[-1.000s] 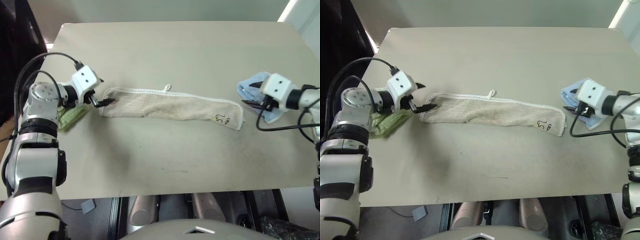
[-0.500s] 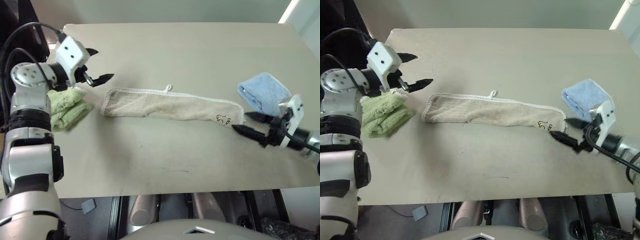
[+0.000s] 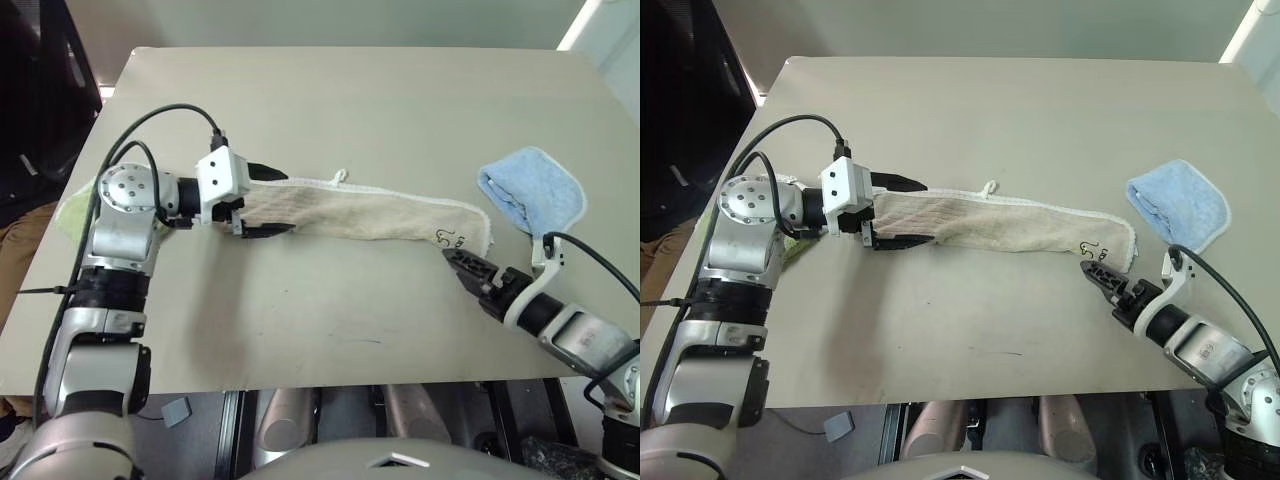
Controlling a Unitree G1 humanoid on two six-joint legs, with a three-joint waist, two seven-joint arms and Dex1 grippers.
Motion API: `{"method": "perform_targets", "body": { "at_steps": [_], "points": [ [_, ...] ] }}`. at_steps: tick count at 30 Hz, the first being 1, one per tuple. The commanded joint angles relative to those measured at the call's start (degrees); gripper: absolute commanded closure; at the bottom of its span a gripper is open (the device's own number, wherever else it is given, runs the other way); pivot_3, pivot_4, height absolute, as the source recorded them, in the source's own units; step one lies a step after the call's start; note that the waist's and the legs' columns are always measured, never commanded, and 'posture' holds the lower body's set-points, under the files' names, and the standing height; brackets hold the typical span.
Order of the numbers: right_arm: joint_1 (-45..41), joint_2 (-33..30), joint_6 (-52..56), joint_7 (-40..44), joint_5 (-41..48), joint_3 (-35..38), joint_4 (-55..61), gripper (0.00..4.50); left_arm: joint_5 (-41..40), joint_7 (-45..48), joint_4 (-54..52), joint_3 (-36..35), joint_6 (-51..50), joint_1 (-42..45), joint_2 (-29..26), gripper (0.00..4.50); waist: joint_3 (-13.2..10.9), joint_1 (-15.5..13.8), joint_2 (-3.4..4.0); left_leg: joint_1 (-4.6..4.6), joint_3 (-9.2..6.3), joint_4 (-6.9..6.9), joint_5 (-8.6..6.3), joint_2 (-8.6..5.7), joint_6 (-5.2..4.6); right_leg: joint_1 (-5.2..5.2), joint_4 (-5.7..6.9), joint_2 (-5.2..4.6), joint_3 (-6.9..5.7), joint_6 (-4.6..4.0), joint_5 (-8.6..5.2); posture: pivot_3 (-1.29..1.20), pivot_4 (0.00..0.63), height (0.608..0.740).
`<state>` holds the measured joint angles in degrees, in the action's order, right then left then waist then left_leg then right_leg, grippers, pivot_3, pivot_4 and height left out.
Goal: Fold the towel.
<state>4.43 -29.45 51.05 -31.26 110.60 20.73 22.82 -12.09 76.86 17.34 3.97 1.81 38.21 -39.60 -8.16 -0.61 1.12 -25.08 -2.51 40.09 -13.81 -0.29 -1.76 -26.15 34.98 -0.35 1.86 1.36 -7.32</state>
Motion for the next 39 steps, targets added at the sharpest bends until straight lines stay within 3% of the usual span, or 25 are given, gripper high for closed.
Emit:
{"method": "perform_targets", "body": {
  "at_steps": [1, 16, 28, 36, 39],
  "points": [
    [-2.7, 1.55, -6.86, -7.23, 2.4, -1.75, 0.04, 0.03, -2.35, 0.45, -6.31, 0.18, -3.78, -1.33, -0.27, 0.06, 0.01, 0.04, 0.02, 0.02, 0.01, 0.0, 0.0, 0.0, -0.01, 0.0, 0.01, -0.01, 0.01, 0.0, 0.01, 0.0, 0.15, 0.736],
    [-12.28, 10.13, -22.34, -20.49, -3.75, -3.41, -7.79, 0.03, -3.45, -2.01, -13.1, 0.86, -8.49, -3.67, 0.87, 0.06, 0.06, 0.19, -0.03, 0.17, 0.01, 0.05, -0.05, 0.01, -0.06, 0.14, -0.09, -0.06, 0.02, -0.02, 0.19, 0.0, 0.15, 0.736],
    [-12.43, 10.25, -25.55, -18.97, -10.16, -0.57, -7.1, 4.37, -3.37, -3.11, -13.93, 1.11, -8.53, -4.34, 1.24, 0.06, 0.07, -0.07, -0.04, -0.03, 0.01, 0.03, -0.16, -0.03, -0.02, -0.03, -0.14, -0.13, 0.01, -0.04, 0.12, 0.0, 0.15, 0.736],
    [-10.18, 1.58, -20.25, -9.13, -16.44, 1.07, -5.47, 4.45, -3.26, -3.44, -13.83, 0.94, -8.12, -4.91, 1.11, 0.06, 0.05, -0.39, -0.01, -0.11, 0.04, 0.01, -0.48, -0.05, -0.04, -0.08, -0.15, -0.19, -0.02, -0.28, 0.24, 0.0, 0.15, 0.736],
    [-11.45, -5.7, -15.17, -1.54, -21.88, -0.59, -3.43, 4.45, -3.12, -3.93, -13.8, 0.88, -7.79, -5.58, 1.18, 0.06, 0.02, -0.36, 0.11, -0.11, 0.07, 0.01, -0.58, -0.05, 0.01, -0.16, -0.13, -0.17, -0.02, -0.2, 0.24, 0.0, 0.15, 0.736]
  ]
}}
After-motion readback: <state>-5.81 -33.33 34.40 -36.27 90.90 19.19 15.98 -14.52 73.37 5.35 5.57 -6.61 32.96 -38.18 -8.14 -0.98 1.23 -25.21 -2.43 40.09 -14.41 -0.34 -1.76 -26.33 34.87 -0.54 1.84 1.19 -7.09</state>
